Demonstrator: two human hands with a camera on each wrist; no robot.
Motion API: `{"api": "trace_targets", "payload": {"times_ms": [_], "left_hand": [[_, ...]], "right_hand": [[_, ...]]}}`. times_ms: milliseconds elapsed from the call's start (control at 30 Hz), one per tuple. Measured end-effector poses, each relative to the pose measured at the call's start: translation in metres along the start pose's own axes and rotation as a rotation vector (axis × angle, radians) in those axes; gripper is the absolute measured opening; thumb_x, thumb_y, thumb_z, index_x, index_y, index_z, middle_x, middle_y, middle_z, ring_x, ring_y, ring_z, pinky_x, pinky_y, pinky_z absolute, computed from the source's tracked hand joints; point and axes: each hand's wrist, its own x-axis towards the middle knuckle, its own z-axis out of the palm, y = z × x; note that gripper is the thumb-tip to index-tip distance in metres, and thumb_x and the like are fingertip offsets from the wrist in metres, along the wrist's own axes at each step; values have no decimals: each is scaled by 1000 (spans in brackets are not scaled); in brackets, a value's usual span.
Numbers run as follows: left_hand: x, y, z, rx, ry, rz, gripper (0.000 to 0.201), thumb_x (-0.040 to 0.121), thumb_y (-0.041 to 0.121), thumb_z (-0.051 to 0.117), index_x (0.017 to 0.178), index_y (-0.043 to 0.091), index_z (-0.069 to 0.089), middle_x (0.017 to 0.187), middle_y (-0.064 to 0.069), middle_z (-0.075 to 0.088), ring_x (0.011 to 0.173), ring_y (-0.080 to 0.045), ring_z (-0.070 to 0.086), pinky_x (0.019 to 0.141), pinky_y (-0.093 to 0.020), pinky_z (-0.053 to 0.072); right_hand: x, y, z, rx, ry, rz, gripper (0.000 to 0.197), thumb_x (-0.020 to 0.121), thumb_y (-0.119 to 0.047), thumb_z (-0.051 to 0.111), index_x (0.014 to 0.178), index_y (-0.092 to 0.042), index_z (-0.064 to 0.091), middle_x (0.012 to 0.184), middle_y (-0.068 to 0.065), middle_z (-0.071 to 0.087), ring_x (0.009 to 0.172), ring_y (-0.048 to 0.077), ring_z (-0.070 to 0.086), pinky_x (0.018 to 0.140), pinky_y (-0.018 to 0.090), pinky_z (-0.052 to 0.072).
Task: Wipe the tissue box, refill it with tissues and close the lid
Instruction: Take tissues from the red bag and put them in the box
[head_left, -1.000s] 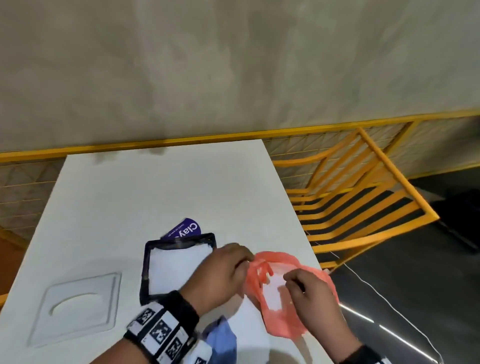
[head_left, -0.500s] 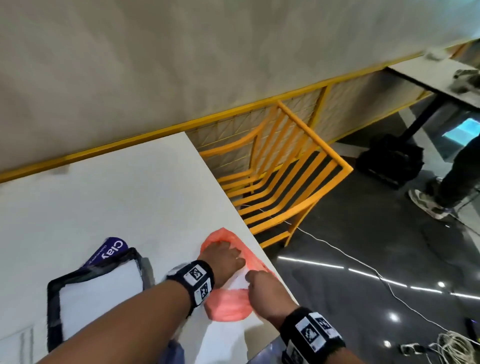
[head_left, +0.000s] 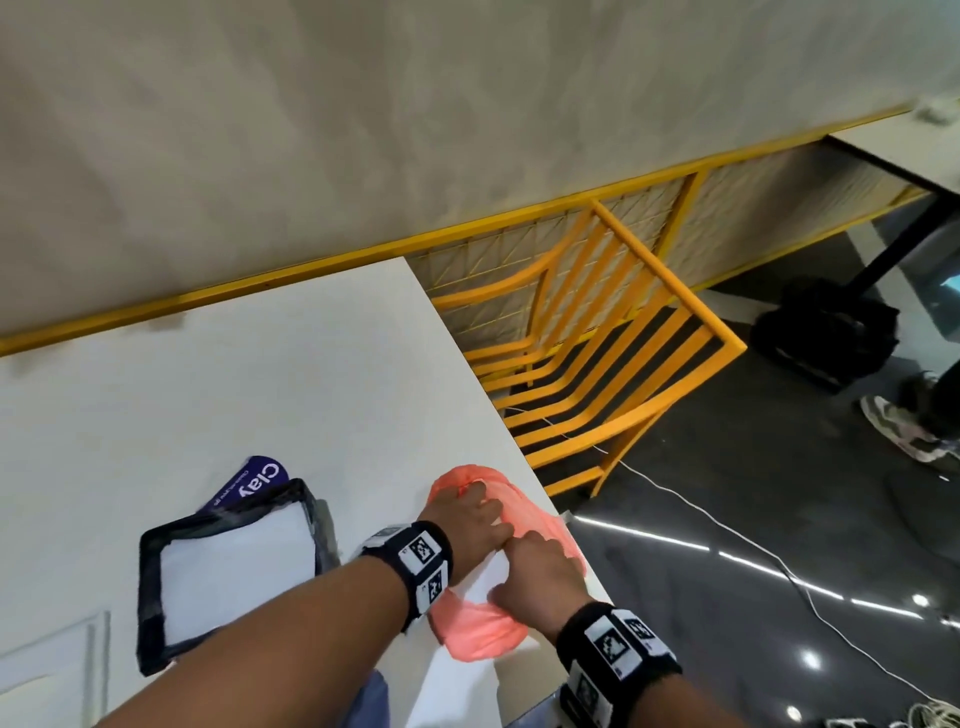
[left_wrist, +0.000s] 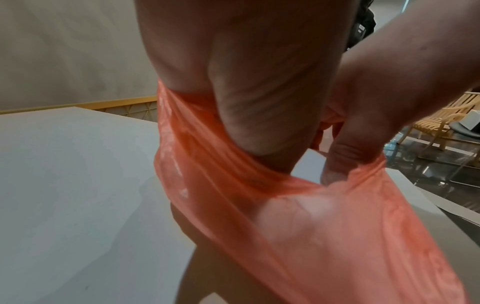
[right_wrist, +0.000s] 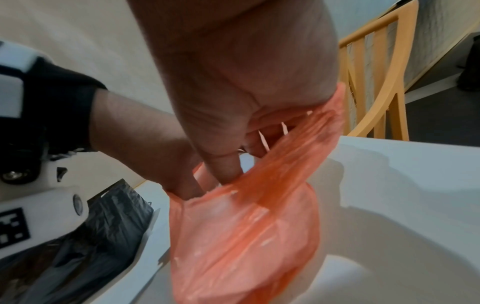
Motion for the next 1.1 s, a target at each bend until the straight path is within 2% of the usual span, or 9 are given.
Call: {"api": "trace_targets", "payload": {"times_ms": [100, 233, 400, 567, 700, 800, 900, 1000, 1100], "left_hand": [[-6, 1, 1, -13, -23, -23, 55, 94, 28, 63, 145, 27, 43, 153, -14, 30, 143, -40, 22, 111, -57, 29], [-14, 0, -2, -115, 67, -52, 44, 93, 21, 62, 136, 19, 52, 145, -14, 40, 135, -38, 34, 101, -51, 40], [-24, -4, -10, -279, 114, -98, 34, 93, 13, 55, 126, 19, 54, 126, -9, 58, 112, -33, 57, 72, -36, 37], [-35, -7, -7, -269, 129, -101, 34, 92, 12, 53, 124, 22, 60, 122, -6, 62, 111, -31, 57, 80, -38, 42], [-44, -4, -2, -310, 240, -91, 25, 88, 17, 55, 111, 23, 65, 114, -5, 60, 109, -30, 53, 75, -36, 36], [-47, -11, 12, -628, 429, -171, 40, 80, 19, 65, 120, 26, 60, 123, -1, 56, 117, -26, 50, 91, -38, 45], [-53, -20, 19, -954, 476, -261, 71, 70, 22, 79, 135, 25, 51, 132, 3, 53, 123, -15, 47, 99, -22, 38], [-60, -26, 22, -1302, 427, -313, 85, 68, 22, 87, 140, 30, 43, 127, 10, 52, 117, -6, 51, 90, -10, 40], [-65, -30, 28, -1476, 413, -314, 86, 64, 25, 89, 136, 34, 44, 127, 10, 58, 115, -6, 58, 97, -20, 48]], "right_hand": [[-2, -2, 2, -3, 36, 22, 49, 80, -34, 62, 128, -30, 54, 124, 4, 50, 121, 32, 44, 97, 46, 38], [-5, -1, 2, 29, 103, 13, 45, 81, -29, 59, 125, -33, 57, 117, 2, 53, 115, 30, 48, 93, 42, 42], [-12, -1, -7, 137, 146, -52, 17, 76, -29, 57, 93, -33, 57, 94, -8, 60, 97, 20, 58, 84, 35, 50], [-11, -13, -4, 181, 32, -38, 57, 73, -42, 66, 128, -33, 50, 124, -9, 61, 115, 19, 57, 92, 38, 47], [-10, -20, -6, 227, -5, -24, 24, 79, -36, 61, 102, -27, 60, 104, -3, 67, 101, 23, 62, 86, 37, 51], [-11, -18, -15, 298, -5, -39, 10, 76, -25, 60, 85, -26, 58, 87, -2, 64, 82, 21, 60, 69, 30, 46], [-17, -12, -26, 425, 17, -32, 16, 69, -18, 60, 81, -28, 57, 78, -7, 63, 70, 14, 59, 56, 26, 42], [-30, -9, -36, 583, 11, -74, 34, 71, -5, 59, 96, -28, 66, 84, -4, 69, 76, 14, 65, 59, 27, 50], [-40, -4, -42, 744, -27, -138, 42, 73, 3, 57, 100, -26, 67, 92, 0, 72, 83, 18, 68, 68, 33, 58]]}}
